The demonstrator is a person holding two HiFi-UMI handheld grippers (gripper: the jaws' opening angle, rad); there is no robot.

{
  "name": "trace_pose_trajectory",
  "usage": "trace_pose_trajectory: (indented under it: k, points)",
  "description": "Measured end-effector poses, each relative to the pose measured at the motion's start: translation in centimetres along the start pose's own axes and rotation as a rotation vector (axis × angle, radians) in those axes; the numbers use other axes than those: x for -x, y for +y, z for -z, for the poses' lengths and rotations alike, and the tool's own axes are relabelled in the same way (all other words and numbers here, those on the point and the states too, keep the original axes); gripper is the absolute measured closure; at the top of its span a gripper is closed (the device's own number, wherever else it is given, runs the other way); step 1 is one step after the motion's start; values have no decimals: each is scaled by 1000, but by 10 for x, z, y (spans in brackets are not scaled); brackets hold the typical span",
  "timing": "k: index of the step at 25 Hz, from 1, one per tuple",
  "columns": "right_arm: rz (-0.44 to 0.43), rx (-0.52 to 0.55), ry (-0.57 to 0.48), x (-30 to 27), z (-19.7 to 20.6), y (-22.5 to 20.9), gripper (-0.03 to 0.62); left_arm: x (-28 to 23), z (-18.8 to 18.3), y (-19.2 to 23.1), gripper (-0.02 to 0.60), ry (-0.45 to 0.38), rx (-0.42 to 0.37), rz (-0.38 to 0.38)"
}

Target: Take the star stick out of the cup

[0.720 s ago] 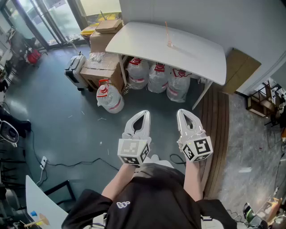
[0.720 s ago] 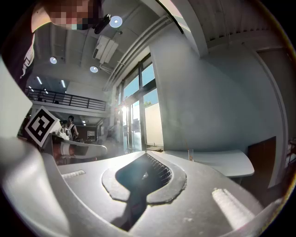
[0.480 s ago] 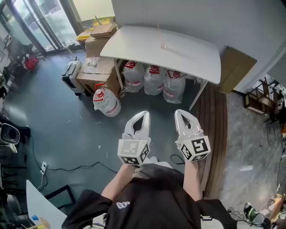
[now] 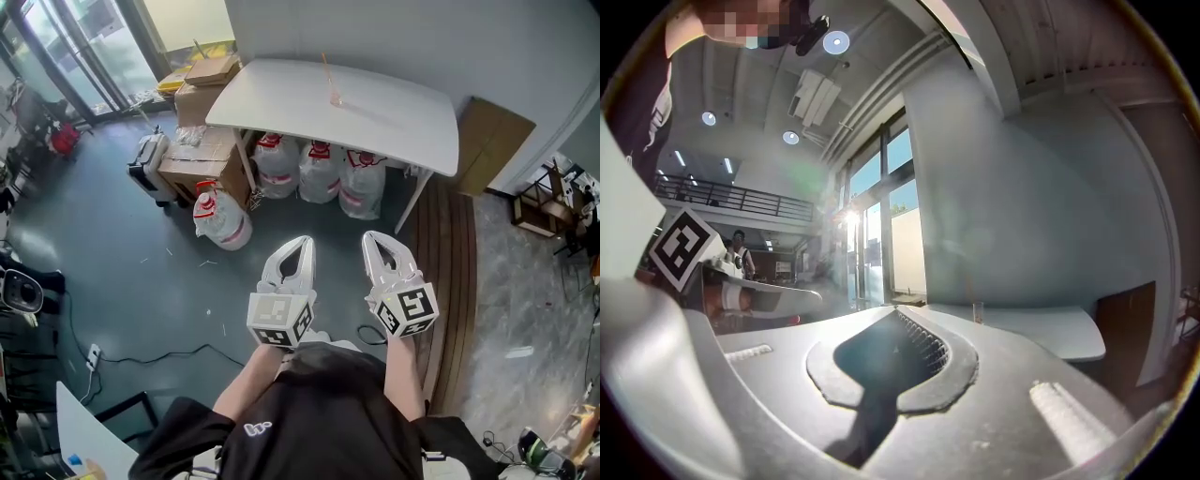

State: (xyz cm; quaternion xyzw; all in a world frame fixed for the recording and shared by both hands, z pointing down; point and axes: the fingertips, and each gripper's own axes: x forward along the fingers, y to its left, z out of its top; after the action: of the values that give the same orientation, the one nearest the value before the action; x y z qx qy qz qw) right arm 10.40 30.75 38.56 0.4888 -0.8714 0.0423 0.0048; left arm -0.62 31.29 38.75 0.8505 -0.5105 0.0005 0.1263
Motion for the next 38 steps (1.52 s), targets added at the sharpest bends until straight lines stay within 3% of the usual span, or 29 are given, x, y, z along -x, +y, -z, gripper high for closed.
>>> trace_pose_trajectory:
  k: [10, 21, 29, 38]
  points:
    - [-32, -16, -1, -19, 2, 3, 588, 8, 1, 19, 580, 5, 8, -43]
    - [-33, 25, -33, -41, -13, -4, 588, 1, -13, 55, 580, -45, 29, -86]
    - [23, 63, -22, -67, -11, -41, 588, -46, -22, 76, 580, -62, 47, -53]
    - [63, 11, 5, -141, 1, -88, 588, -133, -20, 113, 580, -17, 31, 21]
